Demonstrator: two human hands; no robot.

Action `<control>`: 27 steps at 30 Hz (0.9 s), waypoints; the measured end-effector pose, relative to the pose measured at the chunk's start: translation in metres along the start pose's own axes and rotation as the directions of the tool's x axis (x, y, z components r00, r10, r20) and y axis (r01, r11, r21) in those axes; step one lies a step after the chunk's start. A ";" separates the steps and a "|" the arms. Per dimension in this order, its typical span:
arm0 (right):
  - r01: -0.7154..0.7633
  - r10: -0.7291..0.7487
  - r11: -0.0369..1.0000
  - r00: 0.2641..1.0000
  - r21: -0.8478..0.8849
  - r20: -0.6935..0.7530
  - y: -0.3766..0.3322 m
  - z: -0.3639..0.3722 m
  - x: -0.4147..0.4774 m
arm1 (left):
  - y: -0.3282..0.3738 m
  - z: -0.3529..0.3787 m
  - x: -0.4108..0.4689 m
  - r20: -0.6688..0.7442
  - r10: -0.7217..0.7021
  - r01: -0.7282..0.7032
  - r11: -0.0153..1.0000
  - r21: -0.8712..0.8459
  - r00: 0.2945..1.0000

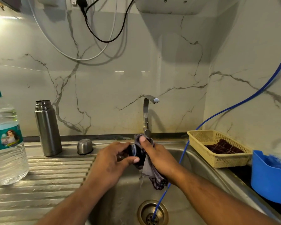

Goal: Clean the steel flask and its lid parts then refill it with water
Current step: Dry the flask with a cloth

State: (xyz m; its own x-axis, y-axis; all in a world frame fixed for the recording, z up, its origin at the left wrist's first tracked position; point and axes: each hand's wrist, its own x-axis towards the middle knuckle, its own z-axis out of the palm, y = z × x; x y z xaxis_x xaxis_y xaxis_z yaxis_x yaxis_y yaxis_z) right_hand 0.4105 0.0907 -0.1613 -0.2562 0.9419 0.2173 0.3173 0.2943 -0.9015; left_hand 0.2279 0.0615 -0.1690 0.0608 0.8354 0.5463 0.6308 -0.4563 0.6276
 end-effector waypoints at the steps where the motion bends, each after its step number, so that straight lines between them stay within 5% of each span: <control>1: -0.042 0.040 0.996 0.999 0.072 0.026 0.001 0.000 0.001 | 0.000 0.000 0.000 -0.012 -0.031 0.030 0.999 -0.035 0.999; 8: -0.164 0.169 0.935 0.986 0.315 0.011 0.008 0.010 0.007 | 0.001 0.009 -0.003 -0.031 -0.173 0.150 0.916 -0.371 0.984; 13: -0.250 0.304 0.839 0.952 0.483 -0.034 0.012 0.009 0.013 | -0.003 0.011 0.002 0.046 -0.363 0.280 0.626 -0.727 0.931; 16: -0.244 0.343 0.789 0.936 0.564 -0.074 0.013 0.001 0.017 | -0.006 0.003 0.006 0.065 -0.384 0.296 0.582 -0.757 0.921; 19: -0.136 0.224 0.858 0.967 0.495 -0.123 0.009 -0.002 0.014 | -0.012 0.001 0.006 0.166 -0.335 0.349 0.618 -0.705 0.928; 22: 0.102 -0.080 0.974 0.990 0.200 -0.116 0.005 0.000 0.008 | -0.010 0.004 0.002 0.303 -0.229 0.370 0.723 -0.584 0.925; 27: 0.391 -0.379 0.909 0.919 -0.143 0.104 0.008 0.009 0.000 | -0.008 0.011 0.004 0.293 -0.211 0.360 0.610 -0.706 0.932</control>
State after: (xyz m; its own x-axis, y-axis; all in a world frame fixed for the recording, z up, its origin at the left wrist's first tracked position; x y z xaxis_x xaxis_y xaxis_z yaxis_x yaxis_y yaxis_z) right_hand 0.4044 0.0911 -0.1718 -0.4507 0.7374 0.5030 0.3190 0.6594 -0.6808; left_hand 0.2314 0.0721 -0.1779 0.1508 0.9650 0.2144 -0.1390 -0.1940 0.9711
